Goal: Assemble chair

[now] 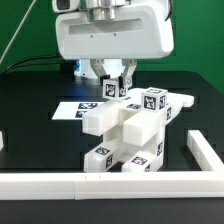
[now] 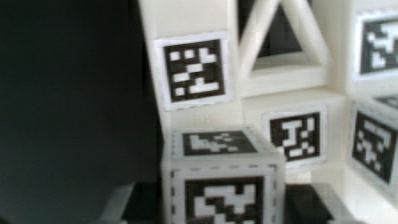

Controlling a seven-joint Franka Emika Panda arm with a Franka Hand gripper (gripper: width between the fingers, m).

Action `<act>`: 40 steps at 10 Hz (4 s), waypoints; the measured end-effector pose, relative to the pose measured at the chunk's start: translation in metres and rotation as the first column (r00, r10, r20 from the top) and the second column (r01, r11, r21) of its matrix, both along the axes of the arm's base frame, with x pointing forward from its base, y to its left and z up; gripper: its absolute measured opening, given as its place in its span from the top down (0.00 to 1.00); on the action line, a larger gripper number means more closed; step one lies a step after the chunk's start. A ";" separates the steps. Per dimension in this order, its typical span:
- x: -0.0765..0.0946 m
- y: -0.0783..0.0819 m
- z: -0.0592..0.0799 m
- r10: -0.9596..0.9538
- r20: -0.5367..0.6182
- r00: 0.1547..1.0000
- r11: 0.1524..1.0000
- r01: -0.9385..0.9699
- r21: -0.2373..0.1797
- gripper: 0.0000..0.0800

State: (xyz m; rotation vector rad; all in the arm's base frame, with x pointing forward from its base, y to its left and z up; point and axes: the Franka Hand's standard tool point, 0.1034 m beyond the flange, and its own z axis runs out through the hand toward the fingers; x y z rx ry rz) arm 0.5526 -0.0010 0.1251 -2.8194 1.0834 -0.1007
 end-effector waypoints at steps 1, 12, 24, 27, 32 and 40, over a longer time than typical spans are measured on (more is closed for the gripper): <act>0.000 0.000 0.000 -0.092 -0.008 0.996 0.996 0.092 0.009 0.64; 0.006 -0.009 -0.001 -0.608 -0.066 0.791 0.790 0.611 0.047 0.64; 0.009 -0.009 -0.003 0.550 0.061 0.833 0.829 -0.536 -0.162 0.19; 0.008 -0.009 -0.004 0.500 0.062 0.864 0.860 -0.488 -0.149 0.51; 0.008 -0.009 -0.004 0.146 0.073 0.987 0.987 -0.140 -0.083 0.65; 0.014 -0.006 -0.006 -0.397 0.048 0.916 0.918 0.397 0.015 0.64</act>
Offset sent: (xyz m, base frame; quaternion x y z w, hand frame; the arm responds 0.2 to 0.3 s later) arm 0.0174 -0.0183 -0.0045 0.0042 -0.0077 0.2154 0.9765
